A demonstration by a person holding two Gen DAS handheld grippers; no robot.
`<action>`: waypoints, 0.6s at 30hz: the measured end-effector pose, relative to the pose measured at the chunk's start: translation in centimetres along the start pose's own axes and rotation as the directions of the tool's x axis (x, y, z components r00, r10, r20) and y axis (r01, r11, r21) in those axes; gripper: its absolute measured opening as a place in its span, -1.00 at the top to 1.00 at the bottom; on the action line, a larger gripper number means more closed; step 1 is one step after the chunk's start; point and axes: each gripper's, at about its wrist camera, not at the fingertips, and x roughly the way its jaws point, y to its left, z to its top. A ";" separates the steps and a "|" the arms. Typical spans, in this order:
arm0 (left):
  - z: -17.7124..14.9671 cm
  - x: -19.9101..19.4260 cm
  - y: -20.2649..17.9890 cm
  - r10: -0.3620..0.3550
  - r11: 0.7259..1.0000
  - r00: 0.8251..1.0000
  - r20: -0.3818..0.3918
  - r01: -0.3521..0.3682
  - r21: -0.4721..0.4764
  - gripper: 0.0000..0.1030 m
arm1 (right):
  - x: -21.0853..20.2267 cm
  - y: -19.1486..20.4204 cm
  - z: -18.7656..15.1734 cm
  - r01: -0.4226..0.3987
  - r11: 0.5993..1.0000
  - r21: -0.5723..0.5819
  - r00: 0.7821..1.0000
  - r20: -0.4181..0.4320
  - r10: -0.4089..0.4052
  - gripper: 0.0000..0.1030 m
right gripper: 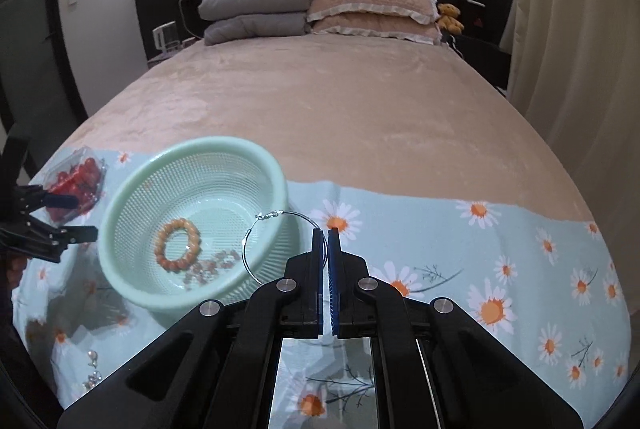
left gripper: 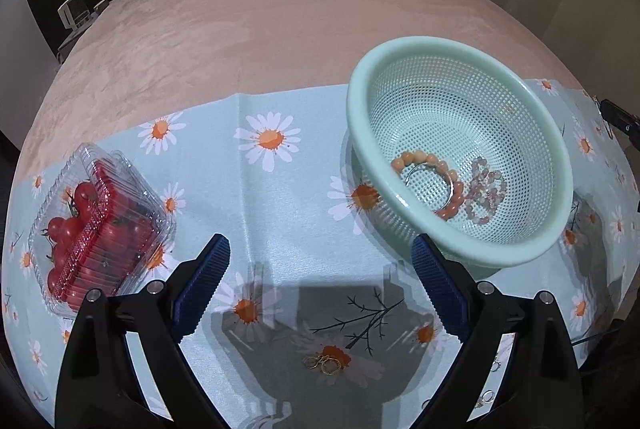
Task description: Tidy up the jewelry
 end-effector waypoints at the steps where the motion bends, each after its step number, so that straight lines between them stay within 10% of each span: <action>1: 0.4 -0.2 -0.3 0.007 1.000 1.000 0.004 -0.007 0.005 -0.76 | -0.2 0.6 0.4 -0.009 1.000 -0.021 1.000 0.005 0.009 0.95; 18: 3.7 -1.0 -4.8 -0.033 0.993 0.999 0.043 0.028 0.116 -0.76 | 4.8 5.5 -0.6 -0.091 0.993 -0.073 0.992 -0.094 0.084 0.91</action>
